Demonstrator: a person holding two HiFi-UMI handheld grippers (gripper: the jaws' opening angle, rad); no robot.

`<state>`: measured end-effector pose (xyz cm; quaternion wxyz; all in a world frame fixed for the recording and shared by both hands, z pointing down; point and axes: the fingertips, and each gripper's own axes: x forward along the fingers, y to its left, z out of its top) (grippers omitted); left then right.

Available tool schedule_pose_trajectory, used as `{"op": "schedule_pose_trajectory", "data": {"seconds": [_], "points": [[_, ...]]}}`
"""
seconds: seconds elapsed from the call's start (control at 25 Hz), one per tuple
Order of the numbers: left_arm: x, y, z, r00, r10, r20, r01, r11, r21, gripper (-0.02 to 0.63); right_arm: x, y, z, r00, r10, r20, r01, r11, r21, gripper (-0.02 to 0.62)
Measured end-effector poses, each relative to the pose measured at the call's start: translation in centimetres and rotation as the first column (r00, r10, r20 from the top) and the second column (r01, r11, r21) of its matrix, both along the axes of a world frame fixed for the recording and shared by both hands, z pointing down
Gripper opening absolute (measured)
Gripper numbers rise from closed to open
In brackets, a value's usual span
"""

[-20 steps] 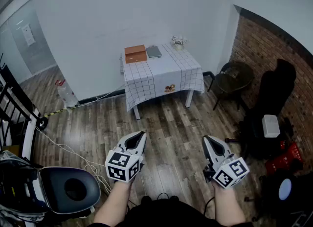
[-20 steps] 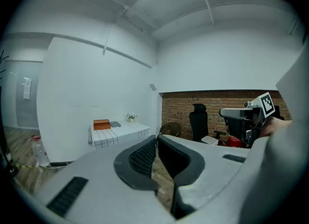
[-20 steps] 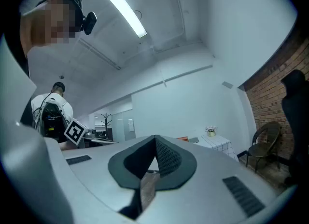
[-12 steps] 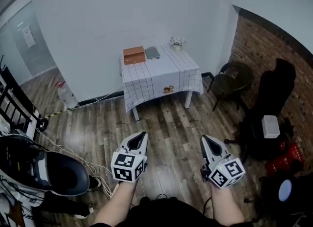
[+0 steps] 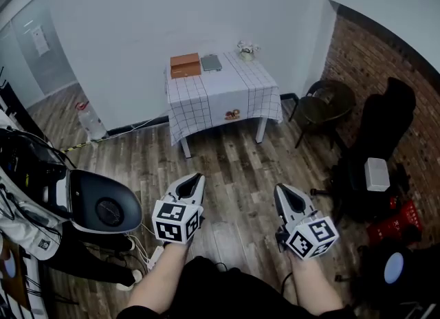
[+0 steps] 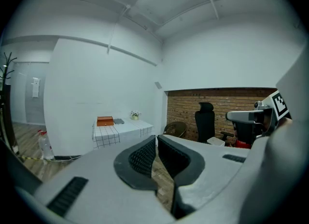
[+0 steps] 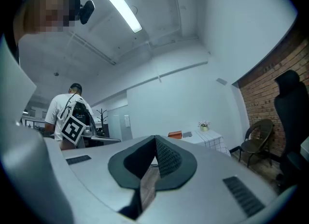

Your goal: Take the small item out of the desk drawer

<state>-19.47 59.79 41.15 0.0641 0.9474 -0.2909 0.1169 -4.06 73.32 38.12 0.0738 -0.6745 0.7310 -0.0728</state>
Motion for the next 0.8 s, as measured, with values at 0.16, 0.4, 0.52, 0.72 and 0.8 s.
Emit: {"op": "schedule_pose_trajectory", "data": {"seconds": [0.16,0.4,0.52,0.72,0.8], "points": [[0.3,-0.2,1.1,1.0,-0.003,0.007,0.003,1.0,-0.023,0.025,0.3,-0.5,0.8,1.0,-0.004,0.012,0.005,1.0,-0.024,0.005],[0.9,-3.2,2.0,1.0,0.003,-0.008,-0.004,0.999,-0.033,0.025,0.4,-4.1,1.9,0.999,-0.034,0.033,0.035,0.999,-0.036,0.006],[1.5,-6.4,2.5,1.0,0.001,-0.015,-0.002,0.999,-0.037,0.025,0.8,-7.3,2.5,0.998,-0.044,0.035,0.045,0.998,-0.052,0.006],[2.3,-13.3,3.4,0.999,-0.007,-0.038,0.005,0.998,-0.055,0.025,1.6,-13.9,3.4,0.997,-0.057,0.045,0.06,0.995,-0.077,0.005],[2.7,-16.6,3.6,0.999,-0.003,-0.035,0.001,0.998,-0.057,0.025,1.9,-17.2,3.4,0.997,-0.058,0.045,0.062,0.995,-0.084,0.005]]}}
